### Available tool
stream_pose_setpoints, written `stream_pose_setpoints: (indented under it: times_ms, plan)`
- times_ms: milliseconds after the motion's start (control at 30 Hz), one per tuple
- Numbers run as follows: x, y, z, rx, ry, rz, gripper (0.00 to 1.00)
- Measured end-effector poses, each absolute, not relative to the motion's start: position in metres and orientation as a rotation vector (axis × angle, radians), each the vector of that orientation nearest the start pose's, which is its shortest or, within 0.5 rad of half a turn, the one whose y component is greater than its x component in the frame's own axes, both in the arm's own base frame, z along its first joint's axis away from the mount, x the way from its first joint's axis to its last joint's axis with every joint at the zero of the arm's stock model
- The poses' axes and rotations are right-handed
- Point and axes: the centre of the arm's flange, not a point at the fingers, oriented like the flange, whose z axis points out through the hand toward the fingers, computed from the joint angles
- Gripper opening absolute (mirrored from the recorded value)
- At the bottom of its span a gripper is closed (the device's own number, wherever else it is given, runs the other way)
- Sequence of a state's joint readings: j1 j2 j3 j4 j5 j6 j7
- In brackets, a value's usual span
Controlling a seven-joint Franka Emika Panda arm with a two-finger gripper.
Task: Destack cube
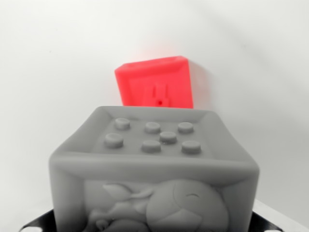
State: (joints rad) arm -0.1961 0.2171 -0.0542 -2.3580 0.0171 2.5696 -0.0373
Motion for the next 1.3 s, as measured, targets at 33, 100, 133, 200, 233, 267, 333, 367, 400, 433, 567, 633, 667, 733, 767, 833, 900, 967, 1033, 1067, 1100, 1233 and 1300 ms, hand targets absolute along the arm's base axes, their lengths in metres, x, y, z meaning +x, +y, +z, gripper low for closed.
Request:
stream_pose_setpoints:
  times_ms: [33,100,133,200,233,267,333,367,400,433,567,633,667,733,767,833,900,967,1033,1067,1100,1233,1300]
  plan:
    - [0.494,-0.128,0.237,-3.122,0.368,0.009,0.0]
    - [0.492,-0.129,0.236,-3.119,0.394,0.009,0.0]
    - [0.492,-0.129,0.236,-3.118,0.402,0.009,0.0]
    - [0.489,-0.131,0.236,-3.114,0.431,0.009,0.0]
    - [0.488,-0.131,0.235,-3.112,0.447,0.009,0.0]
    - [0.486,-0.132,0.235,-3.109,0.461,0.009,0.0]
    - [0.485,-0.133,0.235,-3.106,0.483,0.009,0.0]
    - [0.483,-0.133,0.235,-3.104,0.498,0.008,0.0]
    - [0.482,-0.134,0.234,-3.102,0.512,0.008,0.0]
    - [0.481,-0.134,0.234,-3.099,0.525,0.008,0.0]
    - [0.476,-0.136,0.234,-3.091,0.574,0.008,0.0]
    - [0.474,-0.138,0.234,-3.085,0.604,0.007,0.0]
    - [0.473,-0.138,0.233,-3.082,0.619,0.007,0.0]
    - [0.471,-0.139,0.233,-3.078,0.639,0.007,0.0]
    - [0.469,-0.14,0.233,-3.075,0.654,0.008,0.0]
    - [0.467,-0.141,0.232,-3.069,0.682,0.009,0.0]
    - [0.465,-0.142,0.232,-3.063,0.708,0.009,0.0]
    - [0.463,-0.143,0.231,-3.058,0.729,0.009,0.0]
    - [0.46,-0.144,0.231,-3.052,0.756,0.009,0.0]
    - [0.459,-0.144,0.231,-3.048,0.77,0.009,0.0]
    - [0.458,-0.145,0.231,-3.045,0.783,0.009,0.0]
    - [0.453,-0.147,0.23,-3.03,0.84,0.007,0.0]
    - [0.451,-0.148,0.23,-3.025,0.86,0.008,0.0]
